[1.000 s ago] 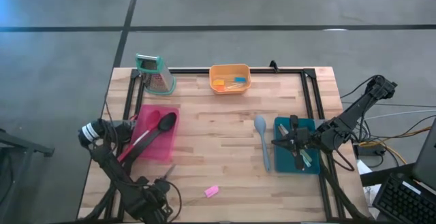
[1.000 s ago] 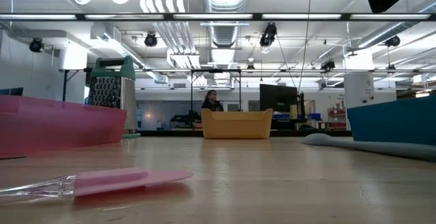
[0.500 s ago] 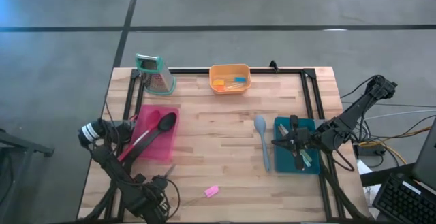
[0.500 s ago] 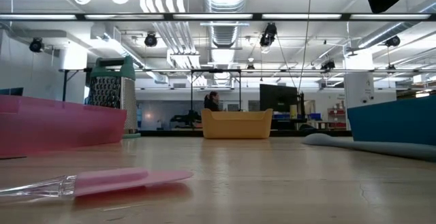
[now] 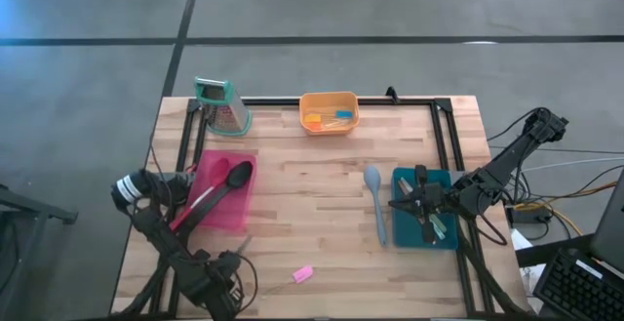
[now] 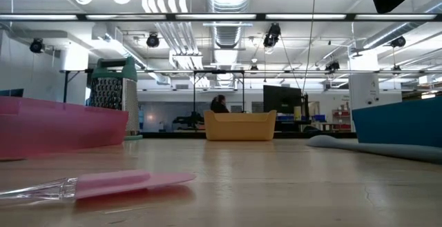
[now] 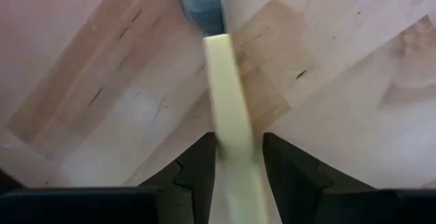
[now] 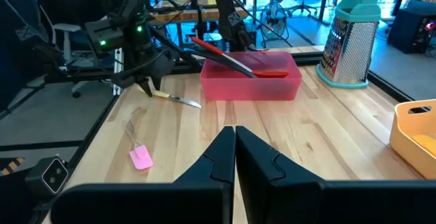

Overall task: Pick & Place Kitchen Items
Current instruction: Put the yellow knife into the blue bin

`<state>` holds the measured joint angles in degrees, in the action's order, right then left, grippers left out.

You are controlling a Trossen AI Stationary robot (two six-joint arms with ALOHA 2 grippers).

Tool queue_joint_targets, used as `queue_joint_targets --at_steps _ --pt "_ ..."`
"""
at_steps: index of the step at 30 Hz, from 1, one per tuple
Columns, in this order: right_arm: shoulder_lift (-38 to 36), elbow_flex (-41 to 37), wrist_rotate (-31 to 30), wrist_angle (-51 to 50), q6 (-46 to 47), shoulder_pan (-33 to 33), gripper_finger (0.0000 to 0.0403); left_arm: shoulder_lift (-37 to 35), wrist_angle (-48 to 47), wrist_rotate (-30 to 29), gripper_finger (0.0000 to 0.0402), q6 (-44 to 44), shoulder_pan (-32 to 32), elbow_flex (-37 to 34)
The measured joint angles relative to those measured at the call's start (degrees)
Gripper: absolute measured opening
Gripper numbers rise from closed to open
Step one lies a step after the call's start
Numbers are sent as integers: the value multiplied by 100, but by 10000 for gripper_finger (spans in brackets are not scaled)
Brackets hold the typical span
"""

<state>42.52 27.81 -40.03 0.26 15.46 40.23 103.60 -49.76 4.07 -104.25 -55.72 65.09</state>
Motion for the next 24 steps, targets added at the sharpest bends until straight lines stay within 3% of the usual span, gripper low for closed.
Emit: queue_joint_targets --at_steps 7,13,24 --pt "0 0 0 0 0 0 8 -21 329 94 123 172 22 -264" --pt "0 0 0 -1 0 0 8 -9 335 50 60 606 77 -272" --pt "0 -2 0 -1 -1 2 8 -84 280 -123 60 1492 263 -204"
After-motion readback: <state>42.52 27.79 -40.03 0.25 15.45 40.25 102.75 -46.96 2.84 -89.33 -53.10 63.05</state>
